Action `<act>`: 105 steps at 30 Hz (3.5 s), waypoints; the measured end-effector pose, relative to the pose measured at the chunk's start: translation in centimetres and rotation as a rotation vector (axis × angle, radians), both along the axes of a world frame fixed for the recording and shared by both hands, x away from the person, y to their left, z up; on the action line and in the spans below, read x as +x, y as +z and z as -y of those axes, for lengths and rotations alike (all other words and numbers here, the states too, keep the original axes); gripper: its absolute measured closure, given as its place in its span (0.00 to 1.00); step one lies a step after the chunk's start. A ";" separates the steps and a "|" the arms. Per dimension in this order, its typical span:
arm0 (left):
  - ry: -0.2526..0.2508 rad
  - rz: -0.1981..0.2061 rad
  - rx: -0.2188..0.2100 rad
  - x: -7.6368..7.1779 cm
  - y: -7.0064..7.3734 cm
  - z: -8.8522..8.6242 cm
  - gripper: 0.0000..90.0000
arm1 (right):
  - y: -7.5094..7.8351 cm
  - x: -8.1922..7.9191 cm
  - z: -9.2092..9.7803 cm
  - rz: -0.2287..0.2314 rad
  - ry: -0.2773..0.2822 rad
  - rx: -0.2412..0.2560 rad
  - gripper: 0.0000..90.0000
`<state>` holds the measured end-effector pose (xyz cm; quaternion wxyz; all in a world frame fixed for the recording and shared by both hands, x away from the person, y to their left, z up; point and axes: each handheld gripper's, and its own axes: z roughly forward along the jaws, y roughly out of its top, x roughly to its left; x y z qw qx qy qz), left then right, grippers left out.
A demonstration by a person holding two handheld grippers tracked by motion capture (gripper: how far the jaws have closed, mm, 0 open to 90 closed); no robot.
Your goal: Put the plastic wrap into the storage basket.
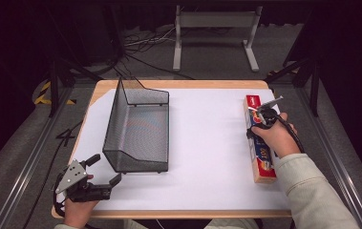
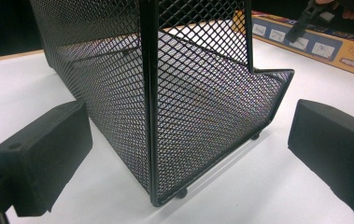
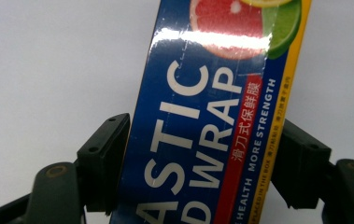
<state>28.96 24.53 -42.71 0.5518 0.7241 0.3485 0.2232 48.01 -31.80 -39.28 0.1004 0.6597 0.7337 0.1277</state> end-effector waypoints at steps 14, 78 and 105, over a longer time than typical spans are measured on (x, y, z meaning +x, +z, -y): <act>0.002 -0.004 -0.002 0.0 0.0 -0.1 0.01 | -0.2 0.2 -0.5 -0.077 -0.092 -0.020 0.41; 0.022 0.020 0.008 -0.4 0.1 -0.3 0.02 | 10.4 -4.2 -6.2 0.178 0.052 0.282 0.46; 0.051 0.054 0.019 -2.2 0.3 -1.1 0.02 | 12.2 -3.1 -15.8 0.154 0.200 0.330 0.46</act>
